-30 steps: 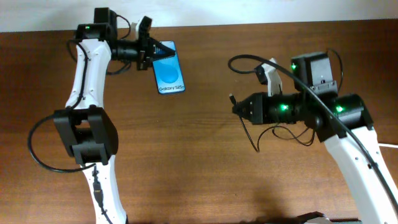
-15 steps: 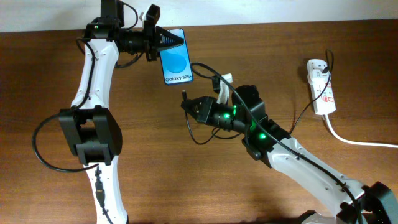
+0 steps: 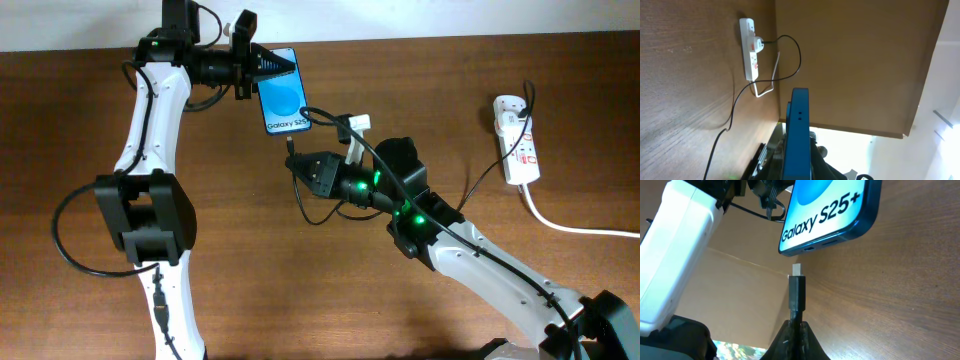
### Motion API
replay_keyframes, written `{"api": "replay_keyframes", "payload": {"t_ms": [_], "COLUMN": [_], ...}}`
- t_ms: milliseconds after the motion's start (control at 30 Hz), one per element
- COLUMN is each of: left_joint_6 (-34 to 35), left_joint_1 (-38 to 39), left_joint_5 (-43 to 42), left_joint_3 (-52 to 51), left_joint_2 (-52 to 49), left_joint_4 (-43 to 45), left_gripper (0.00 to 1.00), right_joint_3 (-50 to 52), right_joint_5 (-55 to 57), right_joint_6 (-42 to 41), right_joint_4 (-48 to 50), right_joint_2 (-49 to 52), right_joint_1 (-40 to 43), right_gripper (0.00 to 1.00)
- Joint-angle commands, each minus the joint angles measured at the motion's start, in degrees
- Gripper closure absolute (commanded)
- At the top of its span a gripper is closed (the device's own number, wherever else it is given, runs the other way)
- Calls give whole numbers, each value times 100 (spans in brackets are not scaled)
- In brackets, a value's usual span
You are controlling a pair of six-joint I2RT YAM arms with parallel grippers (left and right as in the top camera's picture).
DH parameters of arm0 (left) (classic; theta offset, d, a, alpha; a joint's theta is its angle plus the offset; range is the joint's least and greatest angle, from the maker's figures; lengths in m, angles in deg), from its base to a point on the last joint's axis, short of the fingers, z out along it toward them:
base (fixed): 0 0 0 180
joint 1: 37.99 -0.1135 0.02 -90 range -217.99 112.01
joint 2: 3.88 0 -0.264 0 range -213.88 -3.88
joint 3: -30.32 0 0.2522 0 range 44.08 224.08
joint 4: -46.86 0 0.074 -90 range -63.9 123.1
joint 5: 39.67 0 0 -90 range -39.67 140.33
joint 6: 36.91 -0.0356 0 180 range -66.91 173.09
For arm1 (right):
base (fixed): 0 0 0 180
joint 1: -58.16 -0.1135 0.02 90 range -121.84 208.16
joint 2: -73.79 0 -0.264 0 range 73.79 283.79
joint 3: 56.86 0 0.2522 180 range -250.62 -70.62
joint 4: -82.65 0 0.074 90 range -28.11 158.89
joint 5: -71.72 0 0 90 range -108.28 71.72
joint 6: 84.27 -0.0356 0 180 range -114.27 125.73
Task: Plug charger to phone and switch on socket
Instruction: 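Push the USB-C plug up into the phone port with right gripper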
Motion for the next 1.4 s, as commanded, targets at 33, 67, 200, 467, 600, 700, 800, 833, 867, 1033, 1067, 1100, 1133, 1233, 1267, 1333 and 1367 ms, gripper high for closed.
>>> {"api": "replay_keyframes", "payload": {"t_ms": [33,67,200,467,600,700,800,833,867,1033,1067,1100,1133,1233,1267,1333,1367], "left_joint_6": [72,74,72,4,4,4,4,4,7,7,7,7,7,7,7,7,7], "left_joint_1": [-9,-9,-9,46,46,46,46,48,57,133,142,142,142,142,142,142,142], "left_joint_5": [-151,-151,-256,-280,-284,-282,-278,-247,-214,-142,-129,-129,-129,-61,-59,-35,-15], "left_joint_3": [59,59,59,57,59,59,59,59,57,59,59,59,59,59,59,59,59], "left_joint_2": [28,28,28,28,28,28,28,28,28,28,28,28,28,28,28,28,28], "left_joint_4": [7,4,-15,-13,-15,-15,-15,-15,-13,-13,-13,-13,-13,-13,-13,-11,-11], "left_gripper": [100,100,100,100,100,100,100,100,100,100,100,100,100,100,100,100,100], "right_joint_3": [-42,-42,-42,-42,-44,-44,-42,-42,-44,-42,-42,-42,-42,-42,-42,-42,-42], "right_joint_5": [13,11,7,61,74,70,68,68,59,28,4,-20,-33,-37,-37,-37,-39], "right_joint_6": [103,101,72,57,57,57,57,57,57,55,55,55,55,55,55,50,50], "right_joint_4": [-4,-7,-76,-66,-61,-44,-44,-44,-46,-55,-70,-72,-81,-109,-125,-201,-201], "right_joint_2": [-22,-22,-22,-22,-22,-22,-22,-22,-22,-22,-22,-22,-22,-22,-22,-22,-22], "right_joint_1": [-46,-46,9,35,142,271,271,271,271,249,247,247,249,247,247,247,243], "right_gripper": [96,96,96,96,96,96,96,96,96,96,96,96,96,96,96,96,96]}}
